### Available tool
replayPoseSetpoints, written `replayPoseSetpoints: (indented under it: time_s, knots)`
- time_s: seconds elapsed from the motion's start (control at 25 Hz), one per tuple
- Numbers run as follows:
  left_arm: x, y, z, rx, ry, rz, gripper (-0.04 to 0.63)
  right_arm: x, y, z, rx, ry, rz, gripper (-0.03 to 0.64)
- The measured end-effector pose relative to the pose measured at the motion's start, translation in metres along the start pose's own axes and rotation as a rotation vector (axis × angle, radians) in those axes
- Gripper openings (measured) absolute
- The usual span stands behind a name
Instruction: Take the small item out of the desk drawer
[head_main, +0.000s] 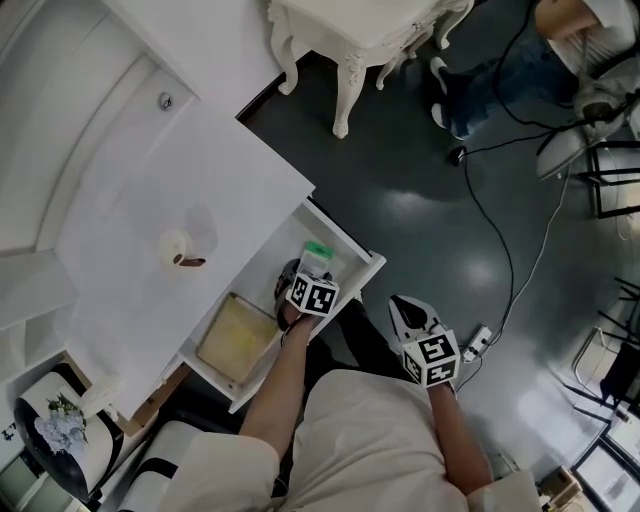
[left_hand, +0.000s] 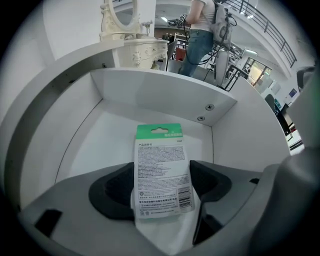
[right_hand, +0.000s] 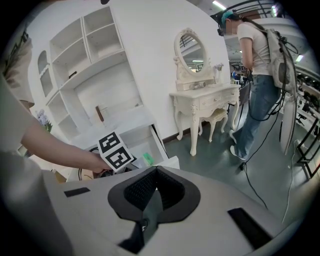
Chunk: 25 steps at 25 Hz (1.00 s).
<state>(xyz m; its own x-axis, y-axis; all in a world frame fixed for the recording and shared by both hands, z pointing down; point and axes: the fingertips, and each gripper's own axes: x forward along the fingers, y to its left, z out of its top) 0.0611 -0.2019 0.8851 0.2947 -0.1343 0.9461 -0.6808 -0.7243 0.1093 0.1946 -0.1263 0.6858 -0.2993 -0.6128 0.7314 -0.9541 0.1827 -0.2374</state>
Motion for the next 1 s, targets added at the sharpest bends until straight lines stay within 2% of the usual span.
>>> replayPoseSetpoints:
  time_s: [0.52, 1.0]
  knots:
    - [-0.026, 0.009, -0.004, 0.058, -0.051, -0.043, 0.354, -0.015, 0.013, -0.002, 0.015, -0.035, -0.029, 0.025]
    - [-0.096, 0.001, 0.001, 0.123, -0.186, -0.058, 0.354, -0.023, 0.059, -0.011, 0.006, -0.060, -0.021, 0.025]
